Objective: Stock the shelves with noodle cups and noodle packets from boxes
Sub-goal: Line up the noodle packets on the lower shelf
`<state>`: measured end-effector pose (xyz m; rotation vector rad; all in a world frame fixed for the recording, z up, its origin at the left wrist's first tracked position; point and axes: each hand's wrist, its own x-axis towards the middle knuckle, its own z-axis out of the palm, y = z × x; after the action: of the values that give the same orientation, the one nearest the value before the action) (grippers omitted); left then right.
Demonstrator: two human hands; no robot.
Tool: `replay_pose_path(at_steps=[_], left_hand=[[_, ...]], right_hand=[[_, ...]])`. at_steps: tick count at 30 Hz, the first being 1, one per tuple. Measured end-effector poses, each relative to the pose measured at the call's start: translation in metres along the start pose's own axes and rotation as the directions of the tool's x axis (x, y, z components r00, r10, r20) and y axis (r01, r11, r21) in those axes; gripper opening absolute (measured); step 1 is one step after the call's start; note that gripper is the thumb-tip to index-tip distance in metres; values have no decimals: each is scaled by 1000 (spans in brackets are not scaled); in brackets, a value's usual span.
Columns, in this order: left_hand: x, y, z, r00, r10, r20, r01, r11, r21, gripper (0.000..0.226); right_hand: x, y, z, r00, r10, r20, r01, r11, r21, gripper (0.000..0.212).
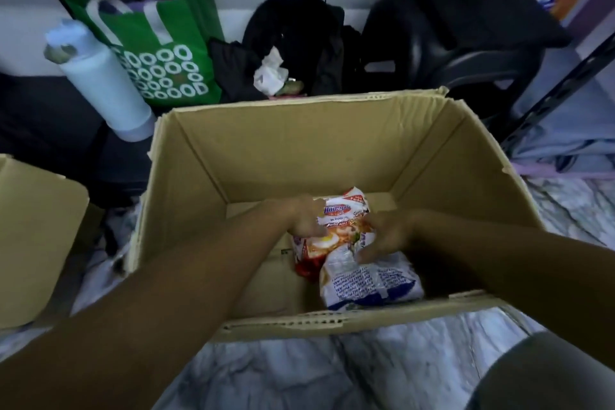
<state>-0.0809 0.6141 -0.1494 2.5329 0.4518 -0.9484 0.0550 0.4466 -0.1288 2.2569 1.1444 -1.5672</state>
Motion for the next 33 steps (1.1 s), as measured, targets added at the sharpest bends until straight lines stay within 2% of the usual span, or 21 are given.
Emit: replay_pose_path(at_steps=[2,6,10,14,17,20,22,25,27,29,31,33], left_hand=[[13,2,10,999,-10,53,9,1000,25,99],[26,8,20,998,-29,59,22,994,109,122],[33,14,18,999,-34,9,33,996,85,133],[29,8,8,998,-56,-33,60,988,142,127],[17,-11,2,991,-126,-41,132,973,191,125],[-1,-28,-2,970,-238,-41,241,945,223,121],[-12,-35,-3,953,-302,-23,298,921,251,111],[-19,-45,0,924,-380,33,360,898,254,103],[-21,-47,4,918,-393,61,367,897,247,99],[-20,-48,6,914,-394,100,359,898,256,98],[-19,-47,7,917,-382,111,341,898,279,98],[-18,-48,8,919,-380,110,342,902,263,98]], right_hand=[[15,7,5,999,29,42,-31,998,62,102],[32,15,19,983,57,174,-93,975,203,106],[26,7,29,972,77,222,-133,960,248,64],[33,18,43,988,101,116,-144,873,465,85],[27,15,32,995,84,49,-96,930,354,88],[17,-4,6,994,19,-109,-23,999,-29,102],[21,-17,-5,982,-89,-170,45,967,-249,119],[28,-33,-10,939,-273,-208,164,889,-427,122],[30,-42,-5,903,-297,-310,123,871,-475,121],[26,-44,3,894,-172,-414,-46,883,-466,123],[25,-37,8,921,-14,-388,-128,933,-337,125],[24,-26,8,938,55,-341,-102,987,-121,122]])
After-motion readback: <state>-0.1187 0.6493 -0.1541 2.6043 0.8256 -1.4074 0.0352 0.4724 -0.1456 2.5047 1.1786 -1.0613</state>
